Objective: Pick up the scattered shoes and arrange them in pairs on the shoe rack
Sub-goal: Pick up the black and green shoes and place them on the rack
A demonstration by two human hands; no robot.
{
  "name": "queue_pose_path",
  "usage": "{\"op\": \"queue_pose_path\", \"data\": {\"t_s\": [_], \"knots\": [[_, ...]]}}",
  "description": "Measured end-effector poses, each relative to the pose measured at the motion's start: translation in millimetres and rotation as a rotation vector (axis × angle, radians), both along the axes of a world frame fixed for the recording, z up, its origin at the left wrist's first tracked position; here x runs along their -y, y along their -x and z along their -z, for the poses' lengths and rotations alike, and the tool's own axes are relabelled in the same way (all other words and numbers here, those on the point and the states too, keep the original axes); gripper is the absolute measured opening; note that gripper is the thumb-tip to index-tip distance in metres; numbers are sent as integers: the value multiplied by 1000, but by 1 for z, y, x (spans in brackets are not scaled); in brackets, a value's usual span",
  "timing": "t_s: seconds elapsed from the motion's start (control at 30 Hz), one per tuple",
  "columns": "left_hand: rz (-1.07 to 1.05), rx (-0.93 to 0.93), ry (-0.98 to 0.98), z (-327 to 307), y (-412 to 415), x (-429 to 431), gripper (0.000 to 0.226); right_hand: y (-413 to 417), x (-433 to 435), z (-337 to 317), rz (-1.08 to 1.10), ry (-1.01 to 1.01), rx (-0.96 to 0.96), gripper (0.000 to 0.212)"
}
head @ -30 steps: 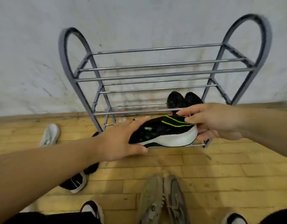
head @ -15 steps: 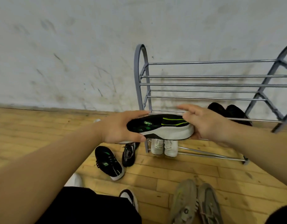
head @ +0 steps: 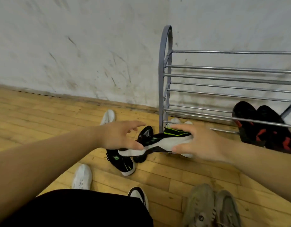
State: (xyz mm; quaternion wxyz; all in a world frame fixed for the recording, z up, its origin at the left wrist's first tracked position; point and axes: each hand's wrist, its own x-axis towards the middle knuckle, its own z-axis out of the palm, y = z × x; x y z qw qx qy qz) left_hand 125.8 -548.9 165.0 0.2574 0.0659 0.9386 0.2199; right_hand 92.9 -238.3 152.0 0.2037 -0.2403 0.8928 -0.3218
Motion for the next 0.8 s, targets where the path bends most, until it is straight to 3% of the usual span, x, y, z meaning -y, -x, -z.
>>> {"op": "queue_pose_path", "data": {"t_s": [0.13,0.23,0.33,0.43,0.63,0.8], "knots": [[-190,-9,82,80,-2,53,103,19,11,62,38,-169,16,84],[-348,127,67,163,-8,71,103,35,17,120,31,-304,67,91],[-325,241,128,235,-9,69,109,44,27,164,-34,-421,52,90],[-243,232,234,289,-2,60,104,54,37,181,-117,-523,34,90],[-224,270,277,344,9,41,74,63,36,191,-133,-545,114,94],[-261,189,369,337,4,37,69,67,40,186,-80,-531,173,97]]}}
